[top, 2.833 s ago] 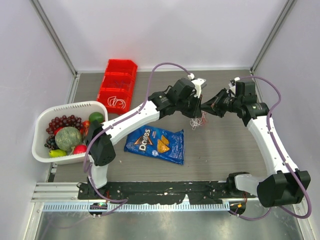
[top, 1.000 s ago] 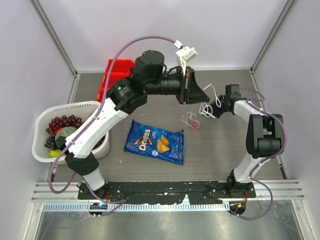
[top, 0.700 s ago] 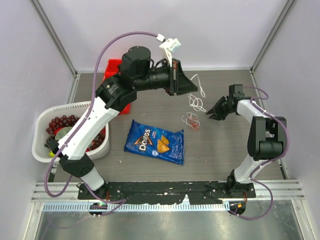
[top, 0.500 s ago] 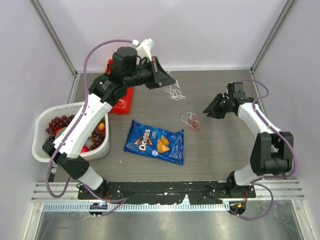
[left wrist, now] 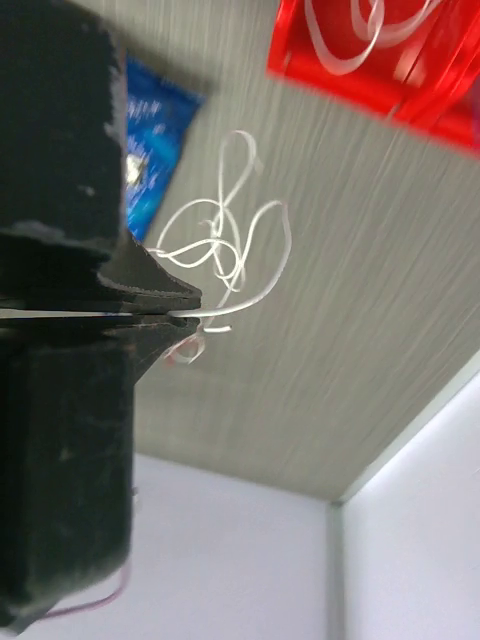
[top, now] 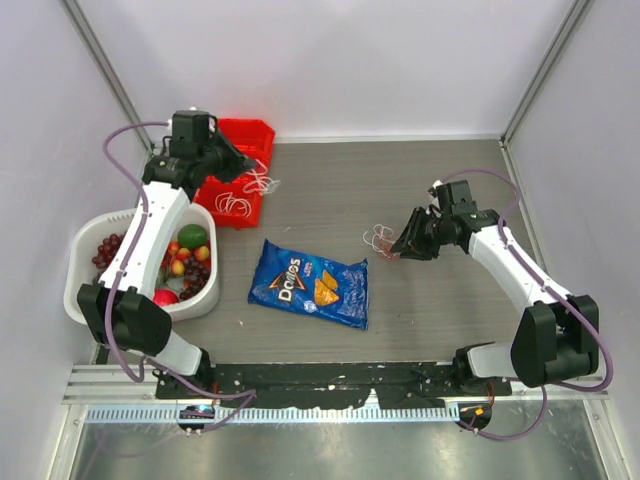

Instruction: Untangle the cables

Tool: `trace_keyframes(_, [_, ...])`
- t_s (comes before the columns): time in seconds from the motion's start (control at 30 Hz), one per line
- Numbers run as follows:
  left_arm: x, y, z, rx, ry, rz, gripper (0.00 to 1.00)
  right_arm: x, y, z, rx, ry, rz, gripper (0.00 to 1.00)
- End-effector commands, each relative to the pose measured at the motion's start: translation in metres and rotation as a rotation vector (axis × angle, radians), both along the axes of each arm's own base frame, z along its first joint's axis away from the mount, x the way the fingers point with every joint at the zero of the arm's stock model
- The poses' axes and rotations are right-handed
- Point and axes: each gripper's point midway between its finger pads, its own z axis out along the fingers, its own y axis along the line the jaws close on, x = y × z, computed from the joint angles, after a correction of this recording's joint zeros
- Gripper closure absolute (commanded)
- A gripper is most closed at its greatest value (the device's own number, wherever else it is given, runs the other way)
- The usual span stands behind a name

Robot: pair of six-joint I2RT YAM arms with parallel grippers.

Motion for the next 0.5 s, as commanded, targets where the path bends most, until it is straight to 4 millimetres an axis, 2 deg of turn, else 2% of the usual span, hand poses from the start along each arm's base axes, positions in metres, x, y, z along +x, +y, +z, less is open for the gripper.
trace_keyframes(0.0, [0.022, 0.064, -0.019, 0.195, 0.061, 0.188, 1.00, 0.011, -0.002, 0.036, -0.010, -0.106, 0.019, 0.64])
trace_keyframes(0.1, [0.039, 0.078, -0.025, 0.222, 0.077, 0.206, 1.00, 0.009, -0.004, 0.043, -0.022, -0.118, 0.025, 0.64])
trace_keyframes(0.23, [0.055, 0.101, -0.041, 0.248, 0.115, 0.266, 1.00, 0.003, -0.008, 0.041, -0.043, -0.114, 0.036, 0.64])
trace_keyframes(0.47, [0.071, 0.120, -0.079, 0.222, 0.213, 0.298, 1.00, -0.001, -0.006, 0.035, -0.031, -0.086, 0.027, 0.64])
